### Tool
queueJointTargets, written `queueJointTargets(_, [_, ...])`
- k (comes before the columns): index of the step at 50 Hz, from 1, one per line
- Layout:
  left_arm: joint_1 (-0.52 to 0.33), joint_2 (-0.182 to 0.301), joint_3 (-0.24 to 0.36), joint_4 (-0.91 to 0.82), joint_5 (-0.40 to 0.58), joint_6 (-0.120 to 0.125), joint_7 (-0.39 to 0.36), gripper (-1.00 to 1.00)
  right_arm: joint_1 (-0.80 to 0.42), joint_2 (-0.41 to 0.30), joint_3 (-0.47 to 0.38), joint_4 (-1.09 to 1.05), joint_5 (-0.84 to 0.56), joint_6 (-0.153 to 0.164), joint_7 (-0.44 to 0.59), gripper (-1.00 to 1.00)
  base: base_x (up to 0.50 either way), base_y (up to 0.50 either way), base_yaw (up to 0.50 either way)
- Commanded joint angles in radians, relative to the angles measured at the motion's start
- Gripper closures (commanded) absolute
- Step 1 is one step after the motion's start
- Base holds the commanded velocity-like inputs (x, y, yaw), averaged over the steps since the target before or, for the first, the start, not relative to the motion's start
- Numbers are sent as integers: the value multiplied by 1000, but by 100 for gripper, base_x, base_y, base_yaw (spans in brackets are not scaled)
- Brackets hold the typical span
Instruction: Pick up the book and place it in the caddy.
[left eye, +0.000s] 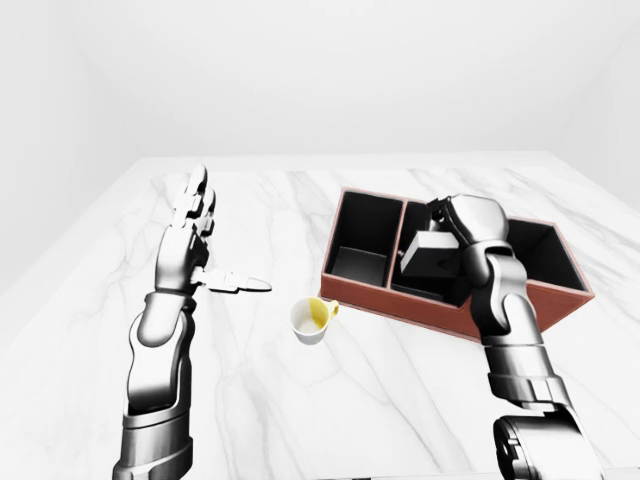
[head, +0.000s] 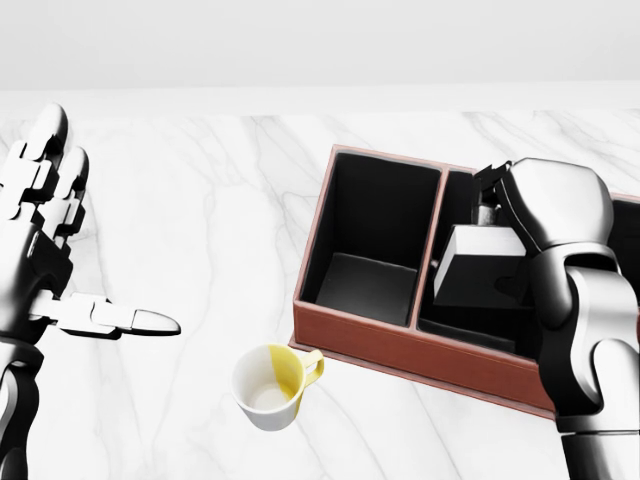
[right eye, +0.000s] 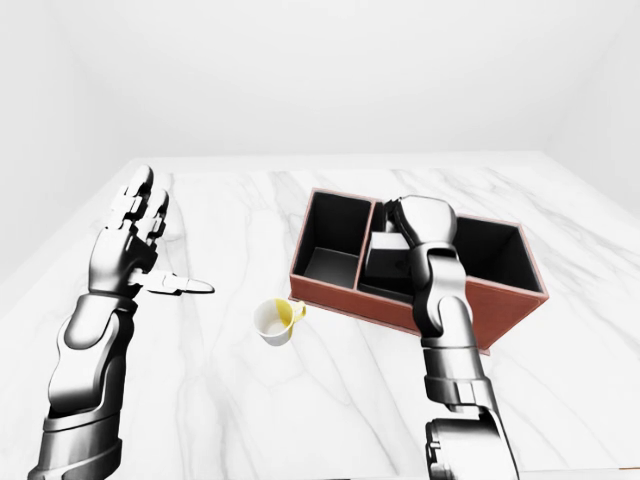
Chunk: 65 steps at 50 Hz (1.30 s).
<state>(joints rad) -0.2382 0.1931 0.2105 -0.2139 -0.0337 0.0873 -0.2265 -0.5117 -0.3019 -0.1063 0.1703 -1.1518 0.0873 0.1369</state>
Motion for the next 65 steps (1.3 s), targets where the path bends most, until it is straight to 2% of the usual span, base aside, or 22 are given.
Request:
queueJointTargets(1, [4,0,2,-3,0,0,0,-100,5,-1,-3,20,-29,0,-40,100,0,0,0])
queueJointTargets(44, [15,2,11,7,-5,0,-2,-100,-44,-9,18,233,49,0,-188,100,0,0,0])
queueJointTargets(65, [18,4,14,22,-5,0,-2,-100,-108,-18,41,420,79,0,-343,100,0,0,0])
